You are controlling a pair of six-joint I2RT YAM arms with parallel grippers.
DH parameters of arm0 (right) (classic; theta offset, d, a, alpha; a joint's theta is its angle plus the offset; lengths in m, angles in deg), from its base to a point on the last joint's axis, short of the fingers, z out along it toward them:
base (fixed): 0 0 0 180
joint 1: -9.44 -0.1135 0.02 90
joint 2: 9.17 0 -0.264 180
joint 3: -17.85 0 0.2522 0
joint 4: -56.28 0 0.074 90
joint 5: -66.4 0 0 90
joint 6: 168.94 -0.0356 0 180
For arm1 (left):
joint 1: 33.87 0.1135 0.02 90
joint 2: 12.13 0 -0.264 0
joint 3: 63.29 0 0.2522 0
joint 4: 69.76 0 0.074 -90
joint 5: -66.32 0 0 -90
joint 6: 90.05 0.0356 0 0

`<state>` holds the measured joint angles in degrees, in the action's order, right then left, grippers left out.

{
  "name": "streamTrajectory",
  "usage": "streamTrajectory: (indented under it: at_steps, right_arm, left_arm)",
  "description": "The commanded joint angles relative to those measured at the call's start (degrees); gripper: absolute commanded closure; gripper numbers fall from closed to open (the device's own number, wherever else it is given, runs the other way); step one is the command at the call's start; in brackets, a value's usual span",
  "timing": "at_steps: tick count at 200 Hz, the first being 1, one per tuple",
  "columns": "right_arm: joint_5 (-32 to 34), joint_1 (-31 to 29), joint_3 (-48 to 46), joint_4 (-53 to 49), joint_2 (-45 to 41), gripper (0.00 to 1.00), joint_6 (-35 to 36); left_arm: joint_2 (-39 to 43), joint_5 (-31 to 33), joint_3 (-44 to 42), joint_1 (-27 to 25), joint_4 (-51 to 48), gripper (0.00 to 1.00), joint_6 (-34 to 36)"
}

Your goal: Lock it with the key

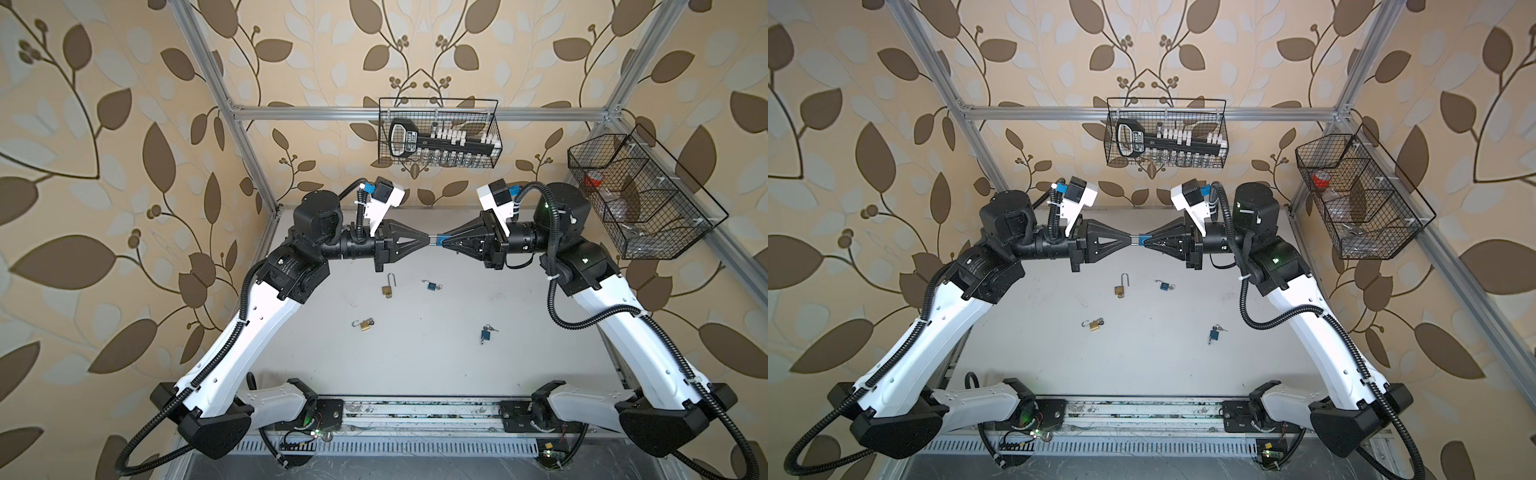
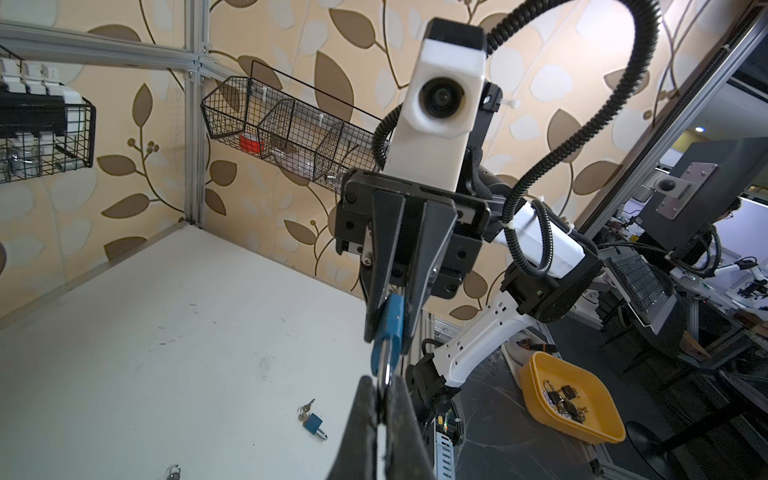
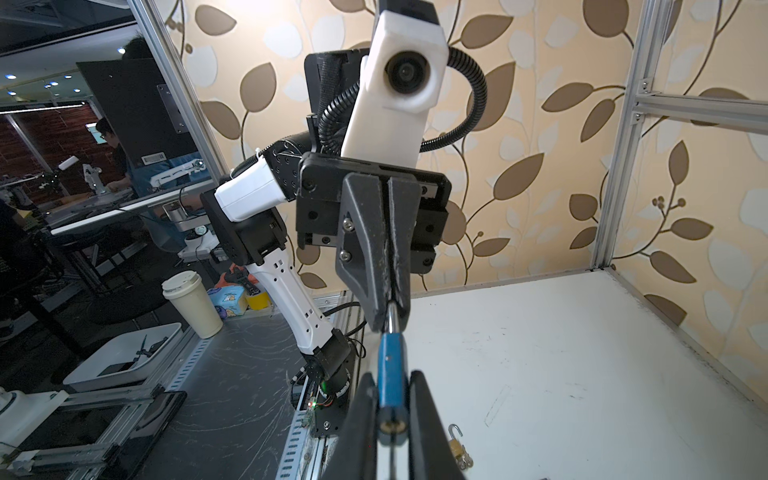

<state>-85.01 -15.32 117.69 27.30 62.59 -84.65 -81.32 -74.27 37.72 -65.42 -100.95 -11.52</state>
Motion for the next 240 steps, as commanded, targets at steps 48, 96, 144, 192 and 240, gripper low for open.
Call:
streamTrajectory:
  at_steps: [48, 96, 144, 192, 240]
  right_arm:
    - [-0.99, -1.85, 0.09, 0.92, 1.75, 1.0, 0.53]
    - [1.77, -6.73, 0.54, 3.38, 3.99, 1.0, 0.24]
    - [6.69, -5.82, -4.78, 11.52, -0.59, 1.0, -3.26]
    - [5.62, -1.41, -11.72, 25.54, -5.56, 1.0, -12.25]
    - [6.58, -0.99, -13.29, 30.01, -6.99, 1.0, -15.16]
  left_arm:
    - [-0.53, -2.5, 1.44, -0.26, 1.39, 1.0, -0.22]
    - [-3.31, -3.77, 2.24, -3.12, 2.09, 1.0, -0.31]
    - [0.19, 1.25, -0.83, -3.1, 2.07, 1.0, 0.96]
    - [2.55, 4.92, -2.07, -1.39, 1.17, 1.0, 1.37]
    - [2.65, 4.67, -3.01, -0.62, 2.12, 1.0, 0.83]
